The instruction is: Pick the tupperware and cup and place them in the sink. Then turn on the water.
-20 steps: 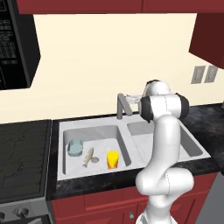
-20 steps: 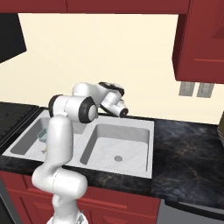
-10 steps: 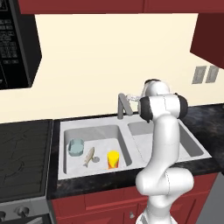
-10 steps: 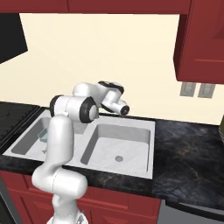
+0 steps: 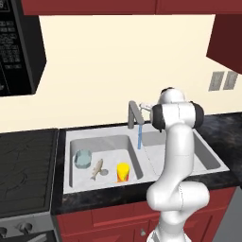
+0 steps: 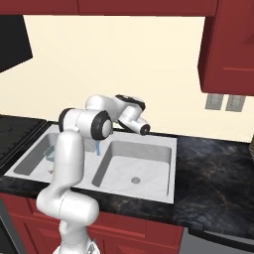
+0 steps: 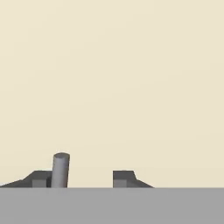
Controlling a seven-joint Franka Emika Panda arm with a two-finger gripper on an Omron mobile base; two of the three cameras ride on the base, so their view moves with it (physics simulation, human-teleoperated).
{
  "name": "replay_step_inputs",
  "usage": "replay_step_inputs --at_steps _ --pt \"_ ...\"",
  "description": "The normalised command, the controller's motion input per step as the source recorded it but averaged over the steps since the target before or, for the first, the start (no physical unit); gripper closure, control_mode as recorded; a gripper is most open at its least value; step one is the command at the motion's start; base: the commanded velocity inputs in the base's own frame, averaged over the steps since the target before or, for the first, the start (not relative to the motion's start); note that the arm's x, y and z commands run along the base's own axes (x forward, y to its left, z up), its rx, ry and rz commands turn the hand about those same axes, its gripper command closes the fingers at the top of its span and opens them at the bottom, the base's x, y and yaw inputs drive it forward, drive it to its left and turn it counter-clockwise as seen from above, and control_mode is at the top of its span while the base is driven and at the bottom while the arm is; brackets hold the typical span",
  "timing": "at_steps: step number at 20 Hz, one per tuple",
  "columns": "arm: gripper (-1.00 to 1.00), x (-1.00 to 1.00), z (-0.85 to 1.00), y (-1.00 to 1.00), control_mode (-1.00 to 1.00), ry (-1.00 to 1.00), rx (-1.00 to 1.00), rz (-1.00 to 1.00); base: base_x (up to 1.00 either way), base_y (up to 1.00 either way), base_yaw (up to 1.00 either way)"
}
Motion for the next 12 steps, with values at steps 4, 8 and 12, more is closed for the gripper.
replay_step_inputs --at_steps 4,8,12 --pt "1.00 -0.57 -1.00 -0.94 -1.00 0.00 0.00 -0.01 0.00 0.00 0.00" --pt "1.00 -0.62 0.04 -0.93 -1.00 0.06 0.16 -0.09 0.00 0.00 0.00" --pt "1.00 -0.97 0.81 -0.97 -1.00 0.06 0.24 -0.13 0.00 0.00 0.00"
